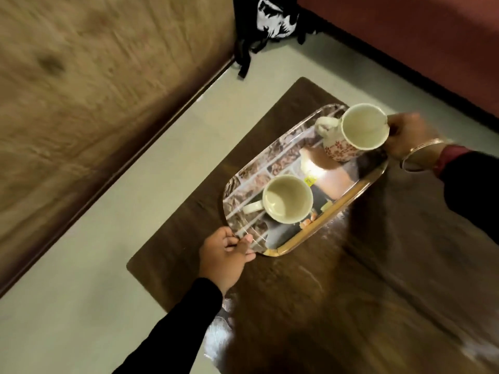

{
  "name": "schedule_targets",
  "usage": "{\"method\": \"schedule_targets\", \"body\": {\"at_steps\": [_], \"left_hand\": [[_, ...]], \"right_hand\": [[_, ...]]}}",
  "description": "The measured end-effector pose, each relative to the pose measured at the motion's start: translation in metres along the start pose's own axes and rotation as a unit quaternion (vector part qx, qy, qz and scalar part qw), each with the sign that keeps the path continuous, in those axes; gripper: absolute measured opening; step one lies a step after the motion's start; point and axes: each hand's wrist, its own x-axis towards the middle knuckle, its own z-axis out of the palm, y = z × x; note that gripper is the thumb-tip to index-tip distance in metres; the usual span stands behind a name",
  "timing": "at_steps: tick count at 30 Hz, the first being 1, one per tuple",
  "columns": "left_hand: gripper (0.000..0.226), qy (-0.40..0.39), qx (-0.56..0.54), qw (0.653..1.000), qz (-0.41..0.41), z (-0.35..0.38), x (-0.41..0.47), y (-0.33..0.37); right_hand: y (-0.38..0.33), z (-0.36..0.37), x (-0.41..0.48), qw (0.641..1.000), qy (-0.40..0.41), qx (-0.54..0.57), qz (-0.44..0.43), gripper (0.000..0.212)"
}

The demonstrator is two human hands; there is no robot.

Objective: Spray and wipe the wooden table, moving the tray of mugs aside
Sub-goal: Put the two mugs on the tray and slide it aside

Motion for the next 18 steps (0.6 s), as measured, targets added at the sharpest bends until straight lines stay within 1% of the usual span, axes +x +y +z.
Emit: {"method": "schedule_targets", "body": {"at_steps": [4,7,8,11,13,18], "left_hand": [[0.021,0.014,-0.016,1.000,-0.001,0.004,0.018,0.004],[0.020,0.016,-0.028,0.999,-0.003,0.009,0.024,0.007],[0.021,0.015,-0.028,0.999,-0.007,0.011,0.025,0.008],[0.037,0.027,-0.029,0.999,-0.019,0.015,0.030,0.010],[0.043,0.031,-0.033,0.999,-0.024,0.017,0.031,0.011],[0.048,0.031,-0.029,0.999,-0.027,0.020,0.027,0.012]], "right_hand": [[-0.020,0.017,0.060,1.000,-0.013,-0.009,-0.014,0.008],[-0.024,0.023,0.087,1.000,-0.015,-0.006,-0.007,0.009],[-0.023,0.025,0.091,1.000,-0.014,-0.006,-0.006,0.008],[-0.028,0.030,0.102,1.000,-0.018,-0.010,-0.005,0.009],[-0.029,0.033,0.108,1.000,-0.019,-0.016,0.002,0.011],[-0.025,0.036,0.105,1.000,-0.001,0.006,-0.010,0.014]]}}
